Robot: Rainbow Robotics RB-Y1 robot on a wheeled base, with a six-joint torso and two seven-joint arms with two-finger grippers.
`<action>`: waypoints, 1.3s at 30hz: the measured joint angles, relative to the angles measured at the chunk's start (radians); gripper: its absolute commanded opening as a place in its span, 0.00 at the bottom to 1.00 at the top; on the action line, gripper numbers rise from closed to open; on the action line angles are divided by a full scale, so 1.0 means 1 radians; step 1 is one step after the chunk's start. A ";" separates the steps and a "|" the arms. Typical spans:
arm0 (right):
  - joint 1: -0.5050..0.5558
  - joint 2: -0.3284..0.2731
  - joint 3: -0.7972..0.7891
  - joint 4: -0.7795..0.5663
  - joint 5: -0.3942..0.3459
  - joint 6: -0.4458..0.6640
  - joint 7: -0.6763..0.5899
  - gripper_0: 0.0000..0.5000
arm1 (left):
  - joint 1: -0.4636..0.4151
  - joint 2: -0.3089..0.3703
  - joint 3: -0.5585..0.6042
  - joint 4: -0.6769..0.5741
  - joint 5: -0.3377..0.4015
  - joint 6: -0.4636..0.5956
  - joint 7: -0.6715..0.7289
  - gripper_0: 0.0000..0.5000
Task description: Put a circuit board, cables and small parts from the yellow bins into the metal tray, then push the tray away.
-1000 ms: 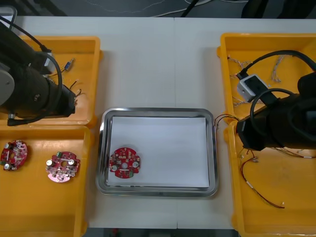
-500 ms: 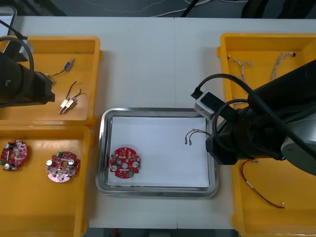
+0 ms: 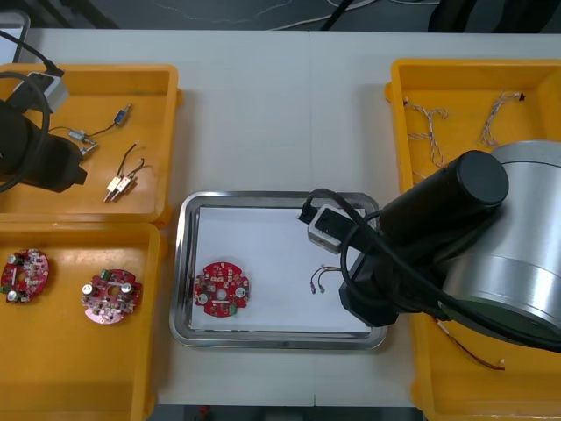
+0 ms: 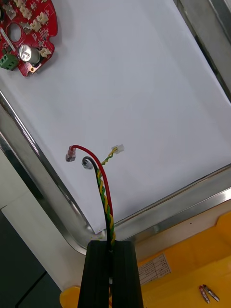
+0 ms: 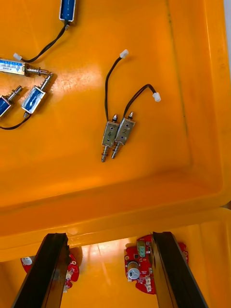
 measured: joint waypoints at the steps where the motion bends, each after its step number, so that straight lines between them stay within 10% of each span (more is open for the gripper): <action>1: -0.006 0.000 0.010 0.009 0.001 0.000 0.000 0.00 | 0.000 0.000 0.000 0.001 -0.002 -0.001 0.000 1.00; 39: -0.121 0.106 0.330 0.252 0.150 -0.130 0.001 0.00 | 0.001 -0.060 0.000 0.131 -0.099 -0.150 0.000 1.00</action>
